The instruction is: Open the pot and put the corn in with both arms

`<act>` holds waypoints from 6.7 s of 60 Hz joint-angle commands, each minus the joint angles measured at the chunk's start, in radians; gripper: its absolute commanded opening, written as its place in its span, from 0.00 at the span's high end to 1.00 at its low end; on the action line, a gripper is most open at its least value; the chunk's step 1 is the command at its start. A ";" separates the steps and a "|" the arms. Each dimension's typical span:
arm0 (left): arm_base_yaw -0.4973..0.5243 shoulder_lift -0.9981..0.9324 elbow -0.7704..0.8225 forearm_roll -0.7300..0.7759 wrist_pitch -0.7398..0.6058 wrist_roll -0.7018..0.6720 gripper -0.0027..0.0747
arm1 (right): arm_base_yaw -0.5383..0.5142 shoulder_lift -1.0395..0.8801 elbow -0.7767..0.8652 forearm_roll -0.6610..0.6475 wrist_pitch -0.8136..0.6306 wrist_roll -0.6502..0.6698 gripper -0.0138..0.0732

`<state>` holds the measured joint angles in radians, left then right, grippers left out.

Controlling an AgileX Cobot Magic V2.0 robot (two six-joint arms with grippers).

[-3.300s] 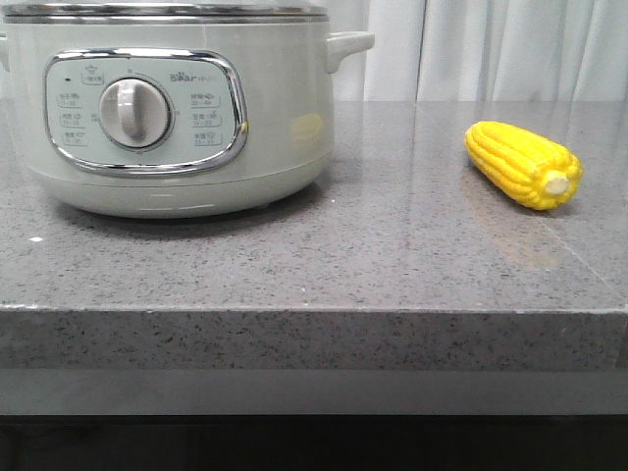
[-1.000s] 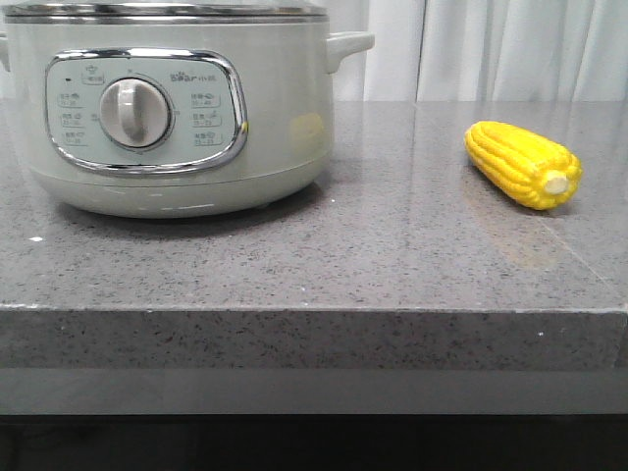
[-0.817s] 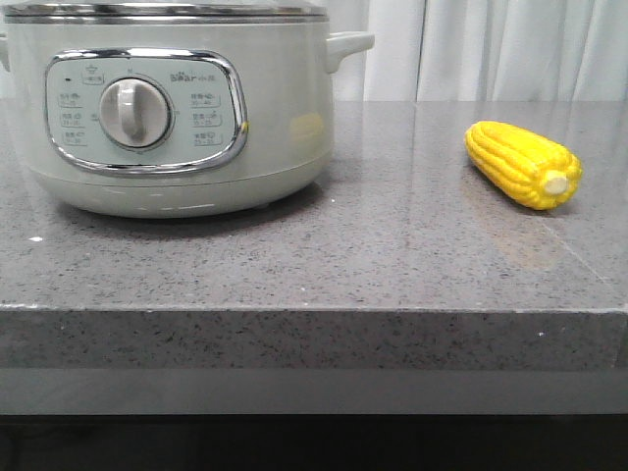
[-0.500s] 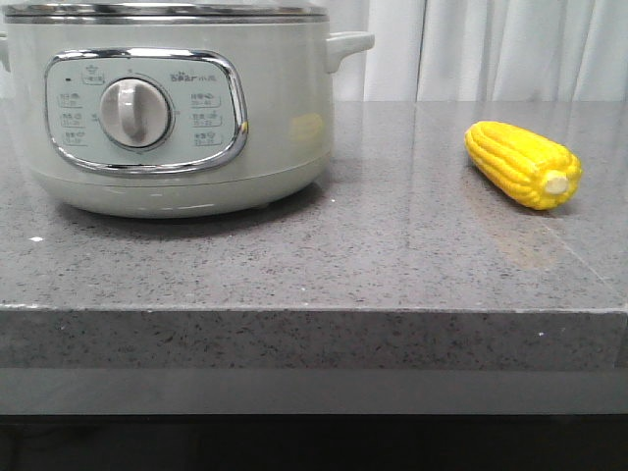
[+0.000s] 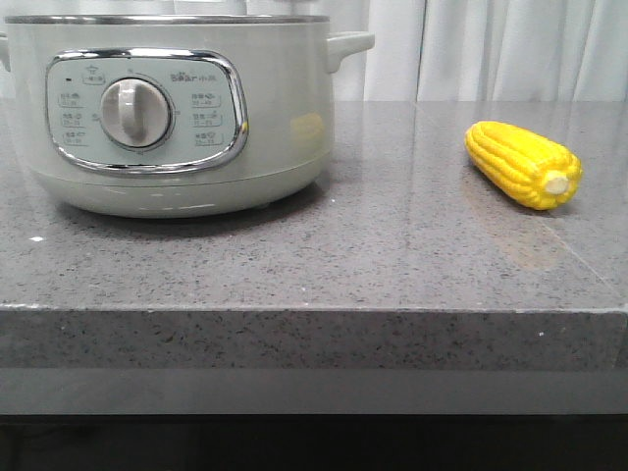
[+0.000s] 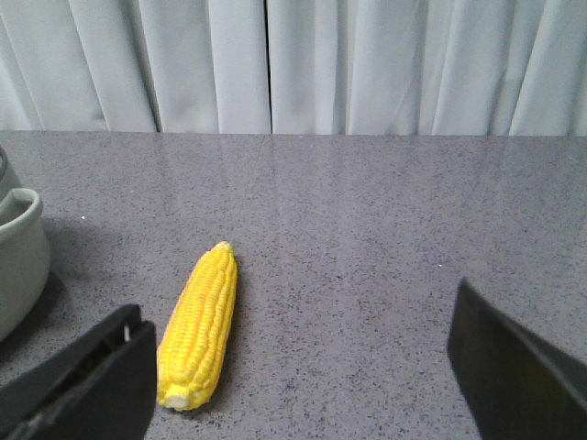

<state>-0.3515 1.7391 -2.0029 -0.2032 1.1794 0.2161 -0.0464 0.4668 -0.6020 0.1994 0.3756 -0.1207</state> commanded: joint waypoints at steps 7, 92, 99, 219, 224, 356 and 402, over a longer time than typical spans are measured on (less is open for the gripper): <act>-0.006 -0.144 -0.038 -0.029 -0.100 -0.012 0.68 | -0.006 0.010 -0.039 0.006 -0.081 -0.008 0.09; -0.006 -1.546 1.273 -0.029 -0.490 -0.039 0.68 | 0.134 0.625 -0.218 0.106 -0.045 -0.007 0.09; -0.006 -1.548 1.273 -0.029 -0.490 -0.039 0.68 | 0.177 0.792 -0.346 0.142 -0.020 -0.007 0.09; -0.006 -1.548 1.273 -0.029 -0.493 -0.039 0.70 | 0.669 1.357 -1.146 0.147 0.007 -0.069 0.54; -0.006 -1.548 1.273 -0.029 -0.493 -0.039 0.70 | 0.669 1.361 -1.146 0.147 0.028 -0.069 0.40; -0.006 -1.515 1.271 -0.057 -0.551 -0.039 0.70 | 0.215 0.106 0.083 0.098 -0.274 -0.104 0.92; -0.006 -0.538 0.587 -0.057 -0.559 0.017 0.70 | 0.221 -0.243 0.242 0.098 -0.160 -0.104 0.92</act>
<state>-0.3515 1.1241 -1.2946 -0.2301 0.7535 0.2199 0.1734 0.2158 -0.3330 0.2937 0.2849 -0.2139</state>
